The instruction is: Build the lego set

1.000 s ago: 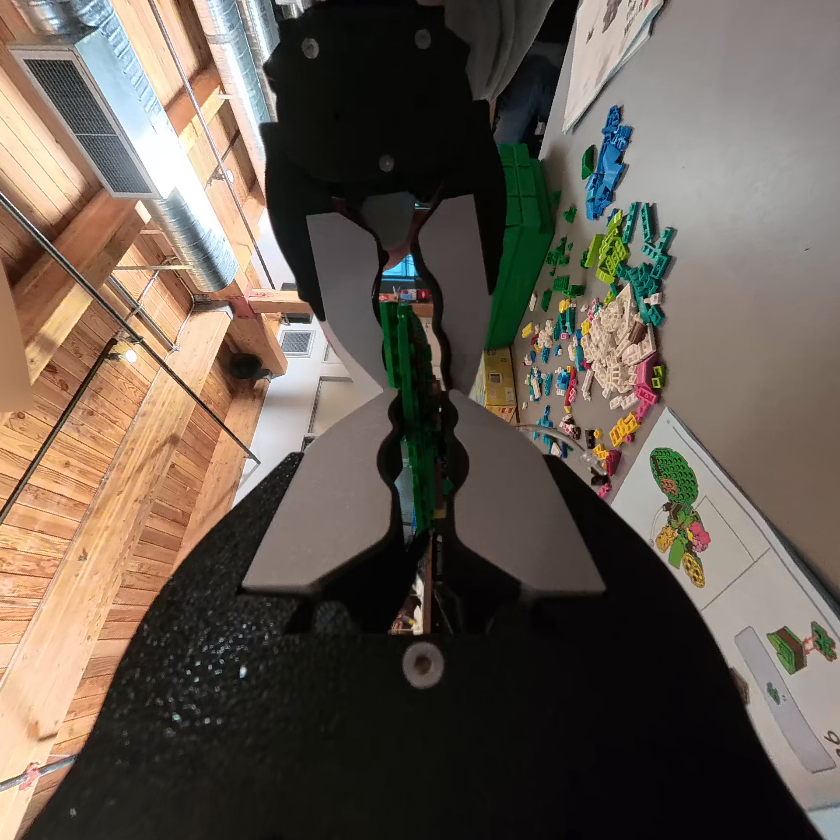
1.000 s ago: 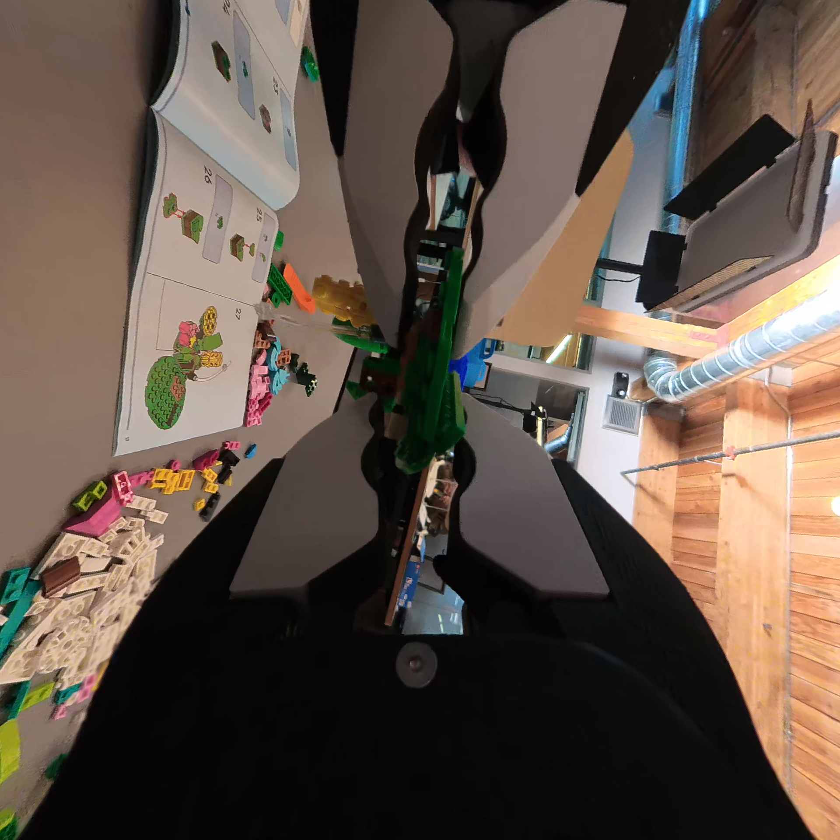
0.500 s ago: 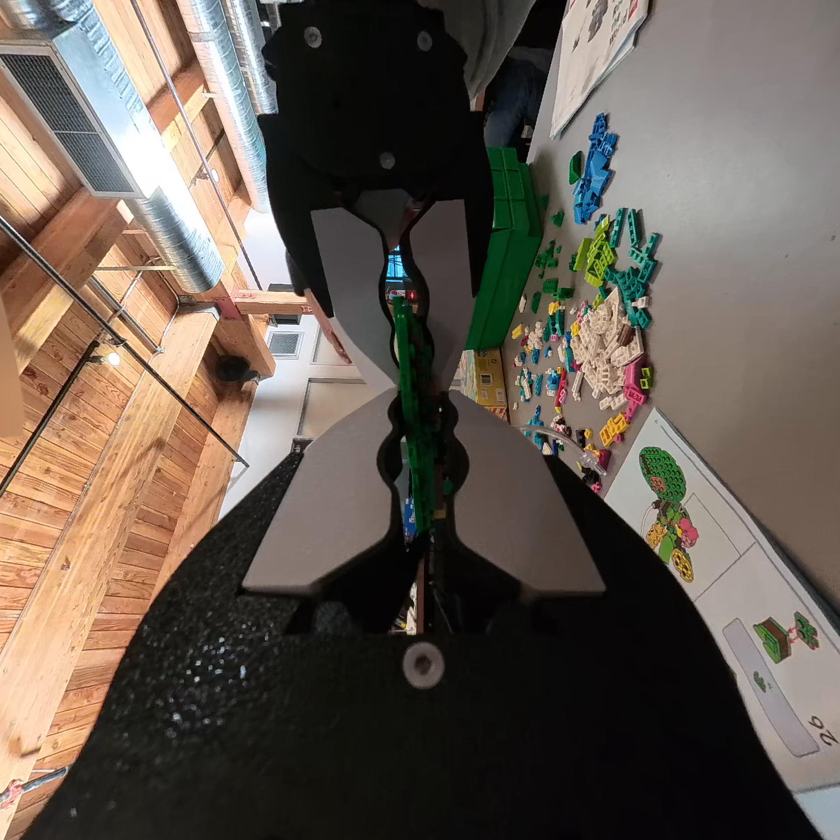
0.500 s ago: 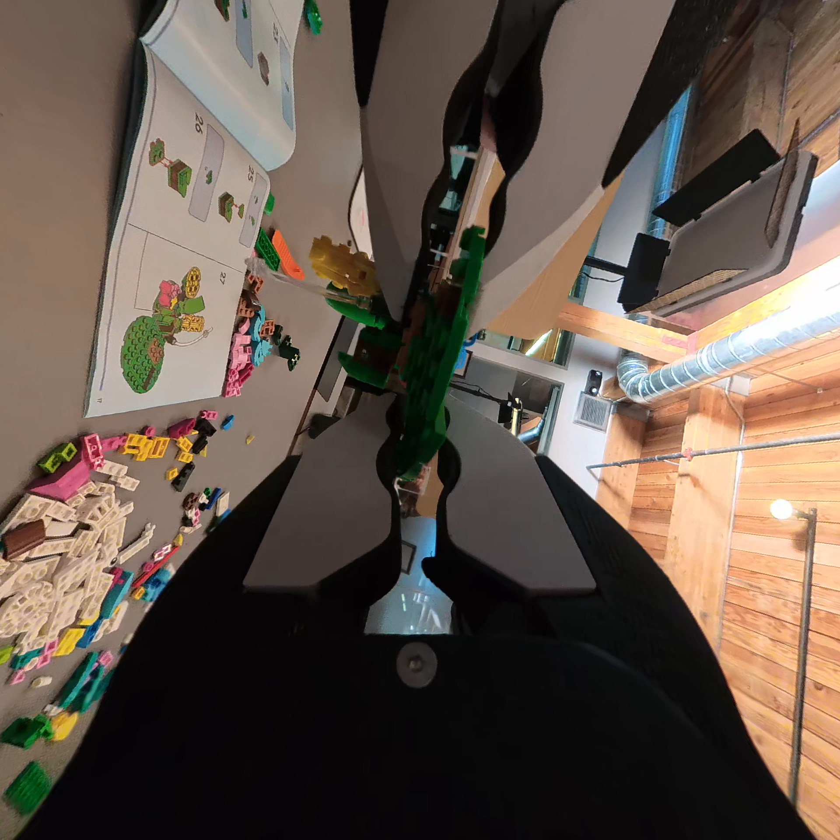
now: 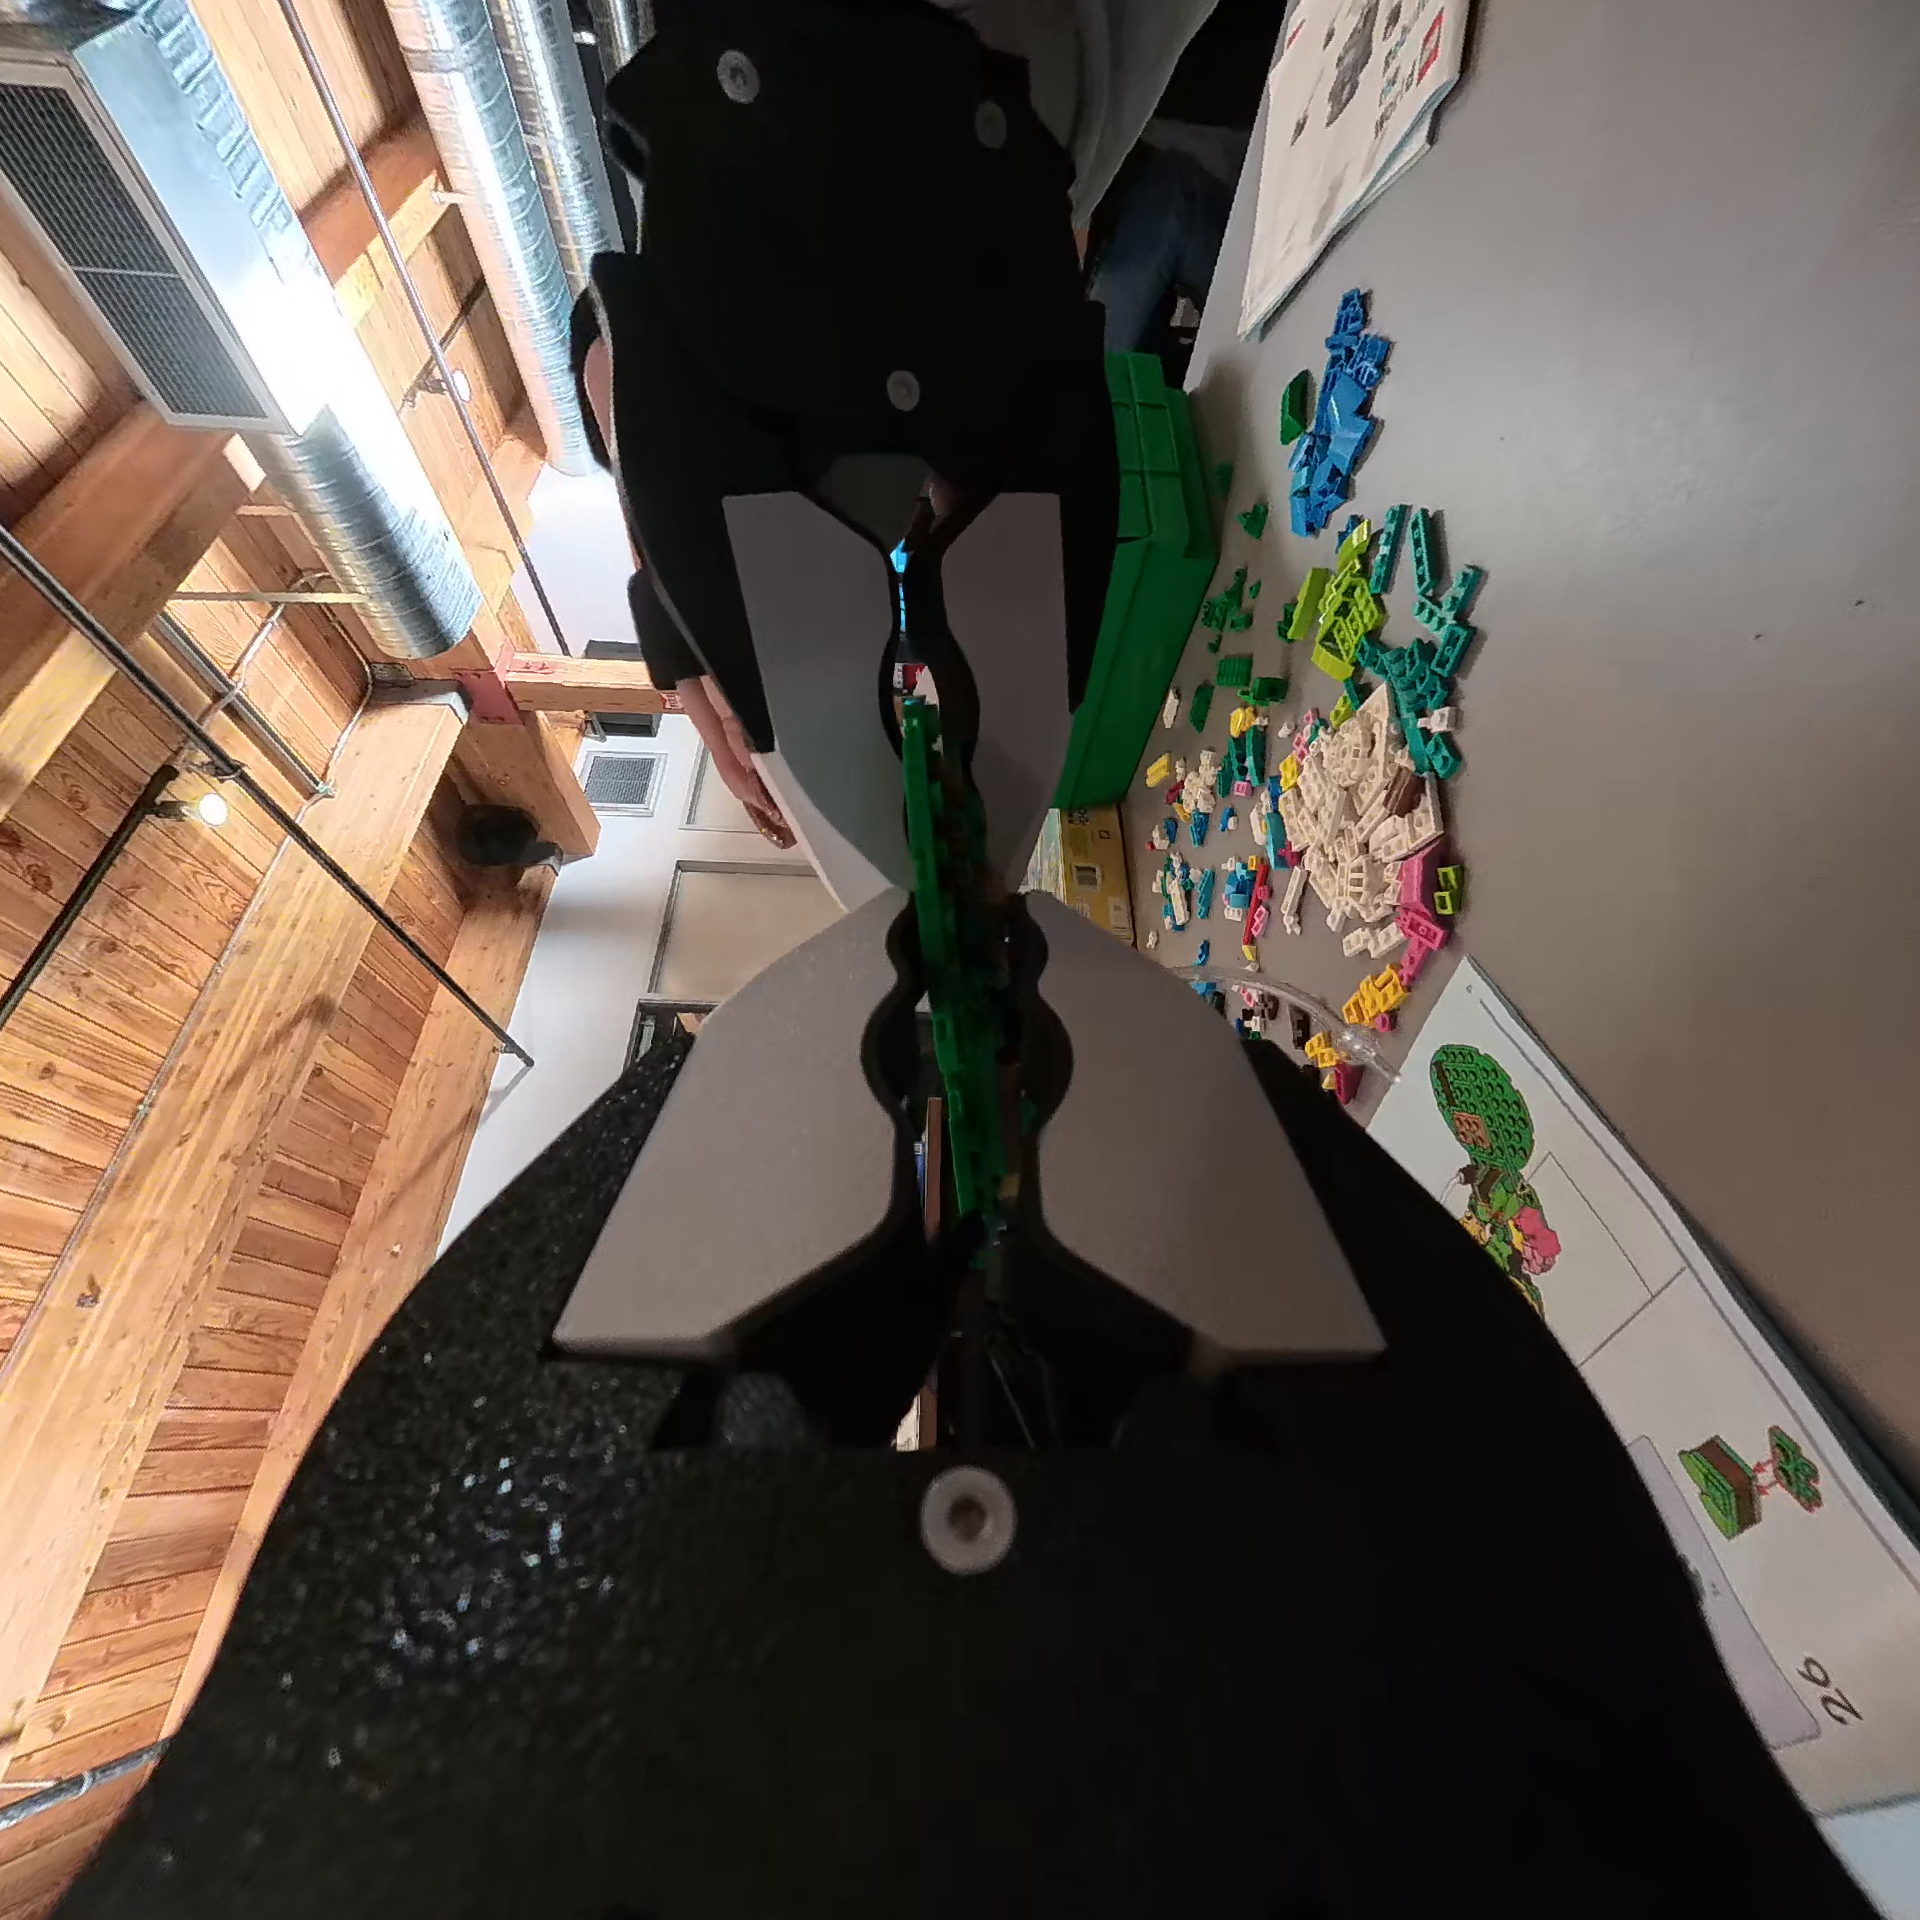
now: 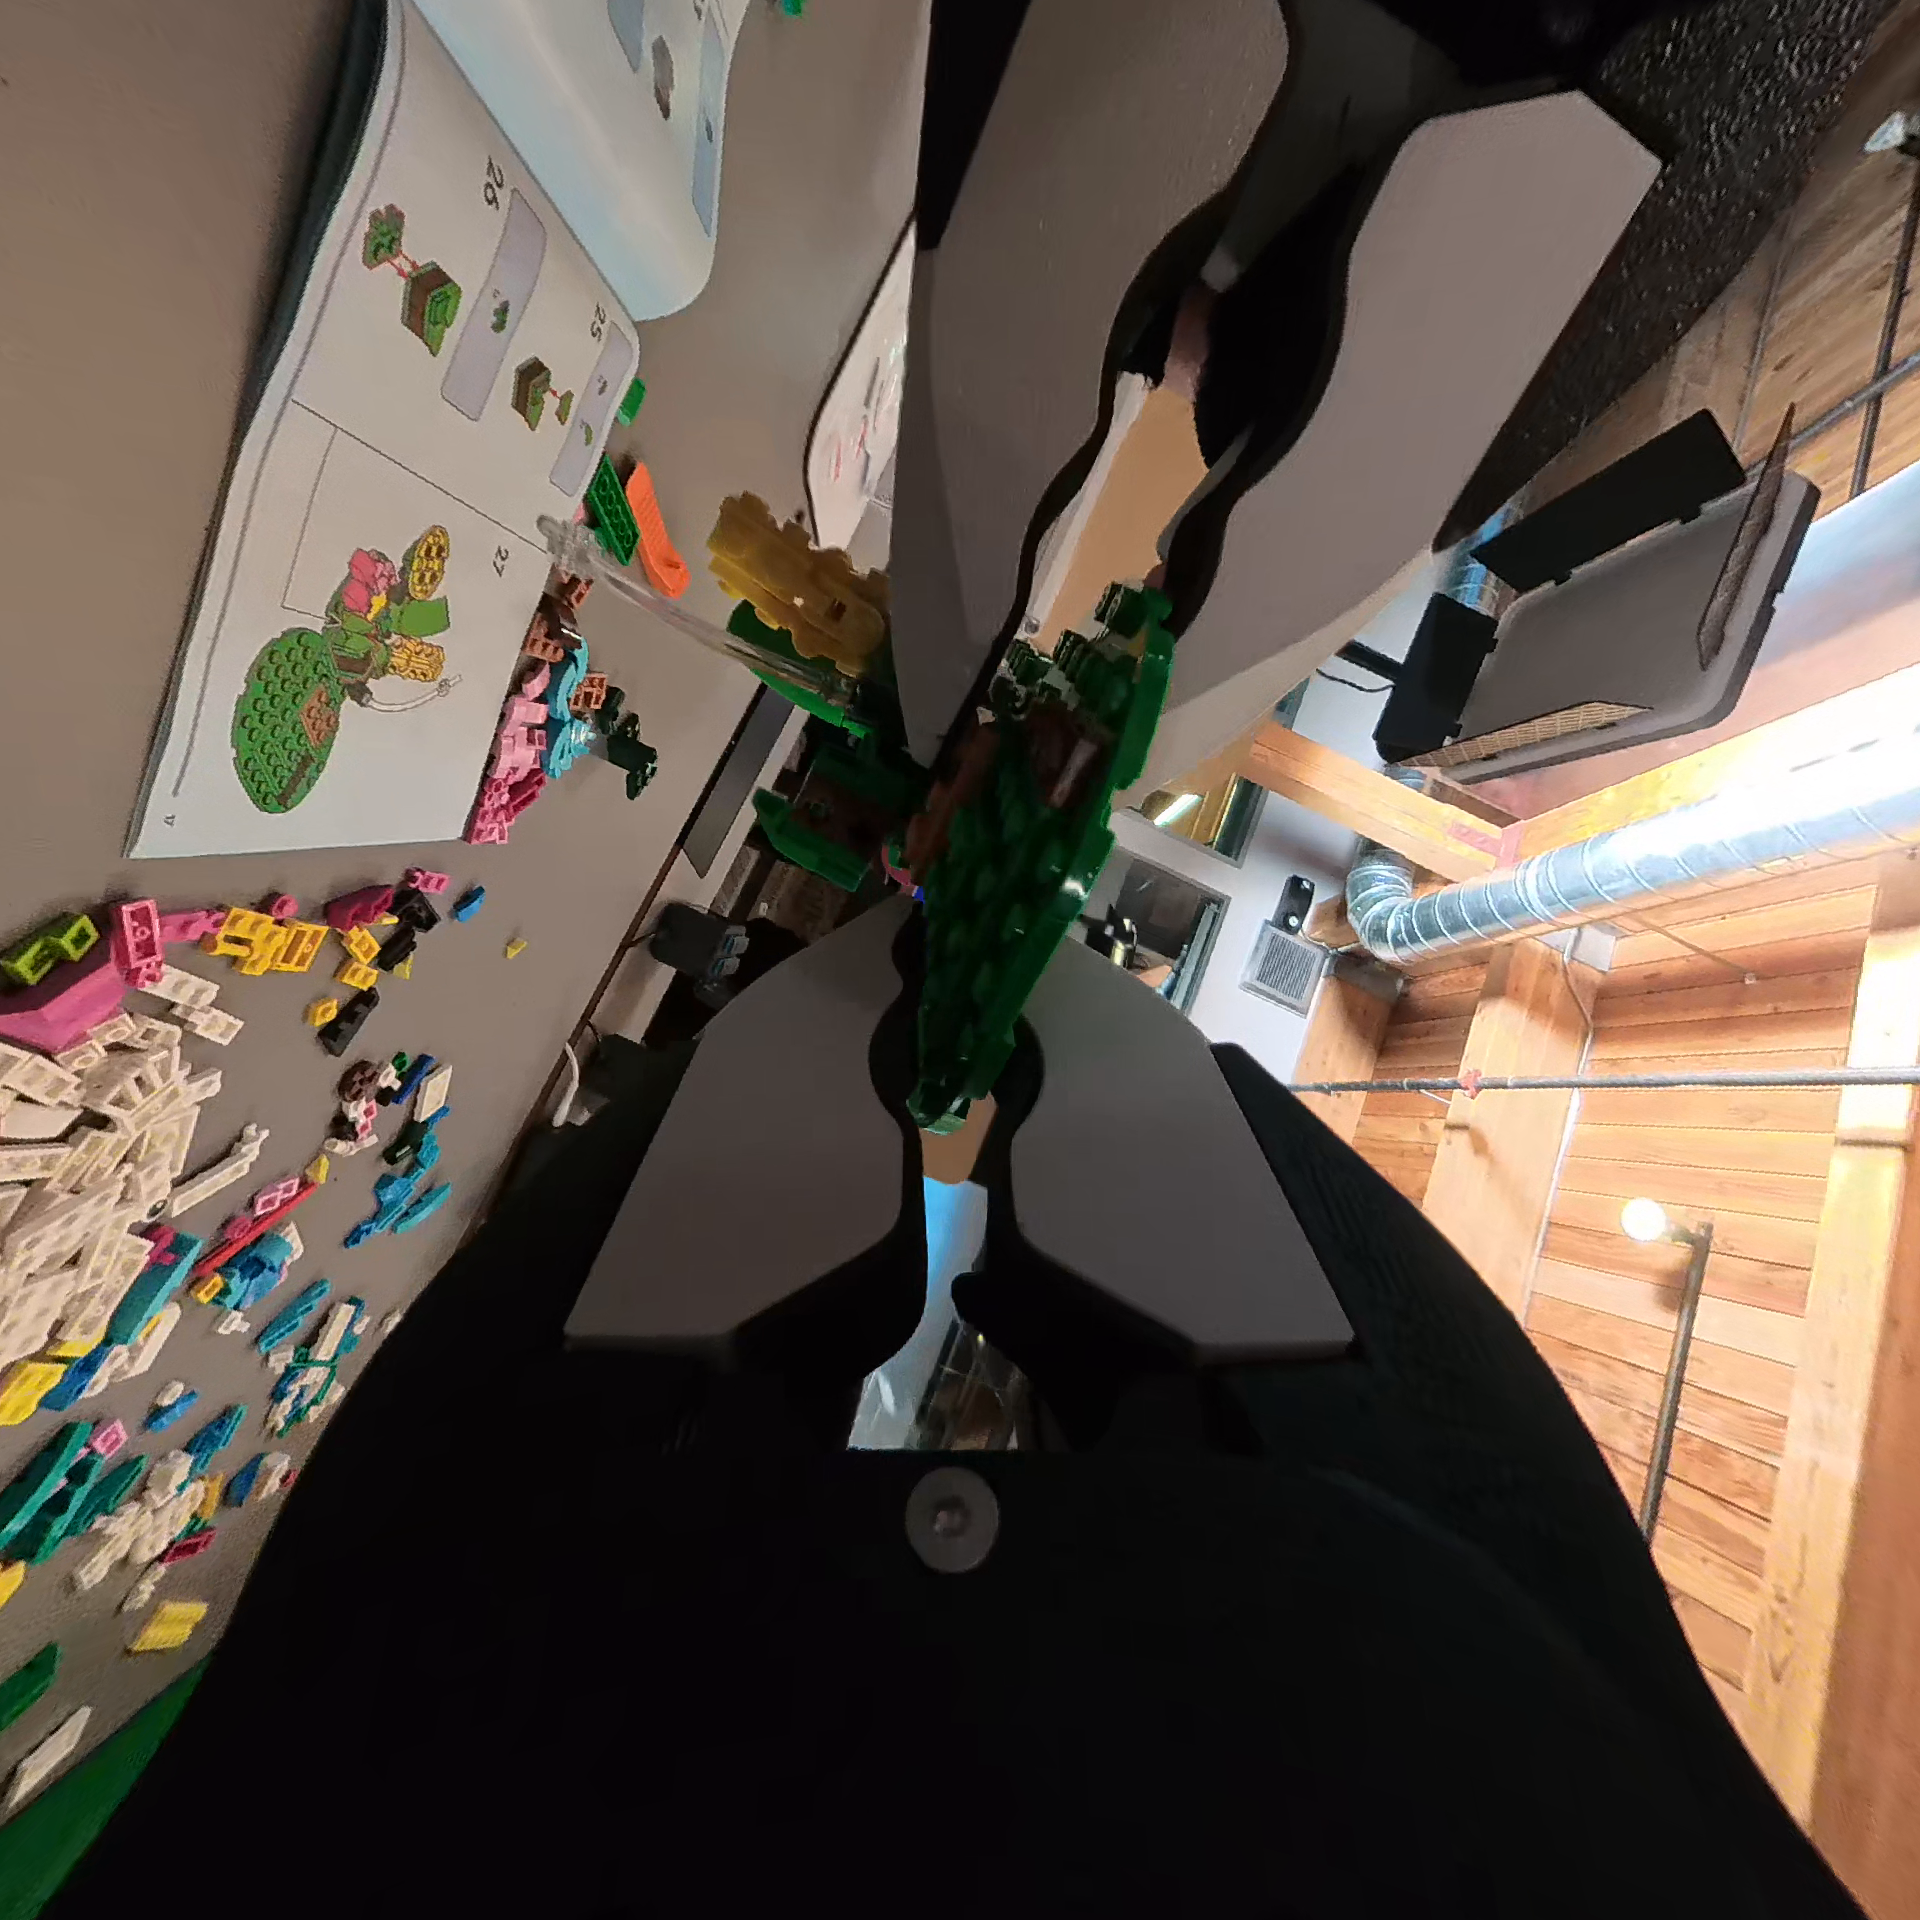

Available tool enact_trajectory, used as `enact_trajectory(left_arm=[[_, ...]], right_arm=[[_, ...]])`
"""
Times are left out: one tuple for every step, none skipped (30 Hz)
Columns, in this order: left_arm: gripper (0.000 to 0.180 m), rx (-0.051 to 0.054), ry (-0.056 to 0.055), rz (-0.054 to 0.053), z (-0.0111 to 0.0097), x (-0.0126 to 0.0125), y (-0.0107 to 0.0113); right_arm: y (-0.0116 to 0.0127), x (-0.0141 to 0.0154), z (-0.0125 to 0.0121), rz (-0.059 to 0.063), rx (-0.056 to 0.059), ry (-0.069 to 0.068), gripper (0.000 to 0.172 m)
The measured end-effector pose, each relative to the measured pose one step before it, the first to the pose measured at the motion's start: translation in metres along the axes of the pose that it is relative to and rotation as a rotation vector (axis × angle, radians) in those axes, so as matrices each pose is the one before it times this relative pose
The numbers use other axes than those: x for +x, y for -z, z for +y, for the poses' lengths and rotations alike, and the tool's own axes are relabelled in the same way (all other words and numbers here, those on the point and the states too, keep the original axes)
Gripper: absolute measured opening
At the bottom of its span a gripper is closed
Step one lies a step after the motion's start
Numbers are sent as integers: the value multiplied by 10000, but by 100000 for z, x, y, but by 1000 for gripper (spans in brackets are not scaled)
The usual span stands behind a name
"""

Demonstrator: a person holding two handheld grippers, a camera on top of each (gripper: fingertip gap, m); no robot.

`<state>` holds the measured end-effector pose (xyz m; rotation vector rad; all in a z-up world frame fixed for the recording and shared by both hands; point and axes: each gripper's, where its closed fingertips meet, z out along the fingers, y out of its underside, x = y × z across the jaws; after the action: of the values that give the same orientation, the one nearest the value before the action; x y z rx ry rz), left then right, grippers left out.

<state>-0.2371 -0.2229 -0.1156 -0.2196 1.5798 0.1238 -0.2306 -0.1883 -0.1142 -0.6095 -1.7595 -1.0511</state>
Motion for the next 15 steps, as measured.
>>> enact_trajectory(left_arm=[[14, 35, -25, 11, -66, 39, 10], [14, 30, -28, 28, -53, 68, -8], [14, 21, -4, 26, -34, 51, -4], [14, 19, -1, 17, -12, 41, -6], [14, -12, 41, 51, 37, 83, -27], [14, -4, 56, 44, 30, 65, -12], [14, 3, -26, 2, 2, 64, -5], [14, -9, -55, -39, -34, 13, 3], [14, -23, -21, 2, -23, 39, -4], [14, -2, -15, -10, -33, 28, 8], [14, -7, 6, -21, 1, 17, 6], [14, 4, 29, -63, 13, -31, 24], [14, -13, 30, -54, 47, -40, 3], [15, -34, 5, -24, 51, 2, 2], [14, -41, -48, -74, 59, -12, -24]], right_arm=[[34, -16, -54, -4, 87, 45, 6], [40, -24, -49, -6, 80, 82, 6], [23, -50, -37, -20, 54, 81, 5], [5, -36, -30, 1, 38, 109, 4], [1, -76, -4, -20, 21, 169, 4], [-13, -87, -13, -27, 5, 205, 4], [-12, -46, -21, -13, 23, 110, 4], [19, -37, -34, -51, 64, 16, 4], [16, -32, -33, -59, 41, 12, 4], [29, -35, -28, -63, 28, 6, 4], [5, -44, -15, -97, 5, -50, 3], [-12, 9, 13, -39, 3, -84, 4], [-26, 34, 25, 2, -2, -80, 4], [-46, -1, 27, 4, -10, -82, 4], [-42, -15, 58, -8, -44, -80, 5]])
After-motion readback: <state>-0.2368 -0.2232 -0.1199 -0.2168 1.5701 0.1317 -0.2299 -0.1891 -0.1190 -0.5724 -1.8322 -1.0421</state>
